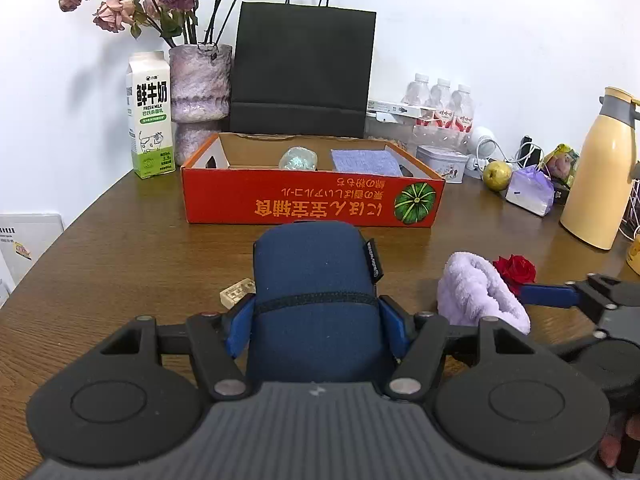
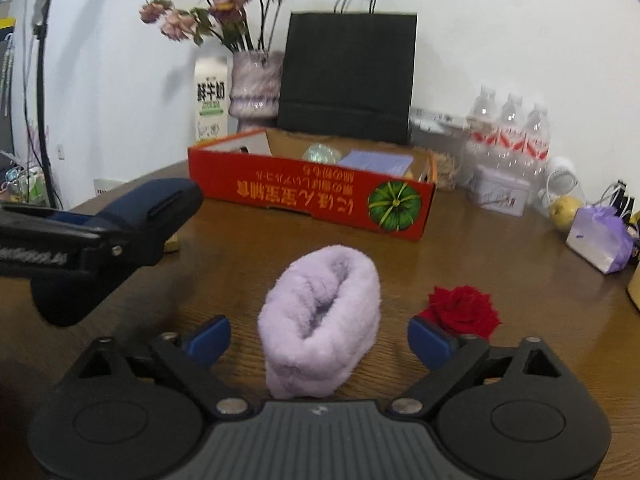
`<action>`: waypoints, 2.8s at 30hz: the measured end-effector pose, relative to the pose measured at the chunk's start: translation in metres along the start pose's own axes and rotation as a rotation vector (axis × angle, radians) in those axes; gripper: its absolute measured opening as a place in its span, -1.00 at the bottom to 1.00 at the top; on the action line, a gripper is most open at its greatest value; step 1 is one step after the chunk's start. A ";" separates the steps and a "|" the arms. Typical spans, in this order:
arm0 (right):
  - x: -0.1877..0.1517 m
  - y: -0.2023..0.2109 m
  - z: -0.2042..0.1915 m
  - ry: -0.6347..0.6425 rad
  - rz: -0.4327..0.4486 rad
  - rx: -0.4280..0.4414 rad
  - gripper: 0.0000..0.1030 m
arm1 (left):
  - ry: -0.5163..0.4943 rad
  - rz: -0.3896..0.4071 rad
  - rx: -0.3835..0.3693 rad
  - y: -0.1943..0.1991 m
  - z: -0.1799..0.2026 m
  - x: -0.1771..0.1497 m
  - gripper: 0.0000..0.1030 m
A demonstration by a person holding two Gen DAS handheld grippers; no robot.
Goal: Organize objects
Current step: 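Close the left tool on the navy pencil case while the right tool grasps the lavender towel, then carry the pencil case and towel over the red box with both tools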
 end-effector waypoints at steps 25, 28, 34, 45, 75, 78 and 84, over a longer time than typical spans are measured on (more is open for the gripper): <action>0.006 0.021 0.002 -0.025 0.130 -0.025 -0.49 | 0.010 0.002 0.004 0.002 -0.002 -0.001 0.28; 0.007 0.023 0.002 -0.021 0.145 -0.031 -0.49 | 0.006 0.008 0.004 0.003 -0.001 -0.001 0.28; 0.009 0.026 -0.001 -0.016 0.160 -0.031 -0.49 | 0.006 0.015 0.011 0.004 0.000 0.001 0.28; 0.024 0.028 -0.008 0.011 0.194 -0.042 -0.49 | 0.021 0.036 0.031 0.006 0.002 0.014 0.28; 0.108 0.002 0.030 -0.089 0.313 -0.103 -0.50 | 0.059 0.164 0.015 -0.017 0.030 0.104 0.27; 0.115 -0.006 0.033 -0.098 0.319 -0.108 -0.50 | 0.066 0.170 0.022 -0.023 0.028 0.110 0.27; 0.126 -0.030 0.037 -0.115 0.310 -0.104 -0.50 | 0.084 0.179 0.034 -0.038 0.022 0.125 0.27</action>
Point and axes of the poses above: each gripper's, at about its wrist camera, not at the fingertips, and y roughly against the way its jaws point, z to its right, x to its top, the point moved 4 cm from there along -y, roughly the way its jaws point, and after that the axes turned 13 degrees about y, right-handed, at the moved point
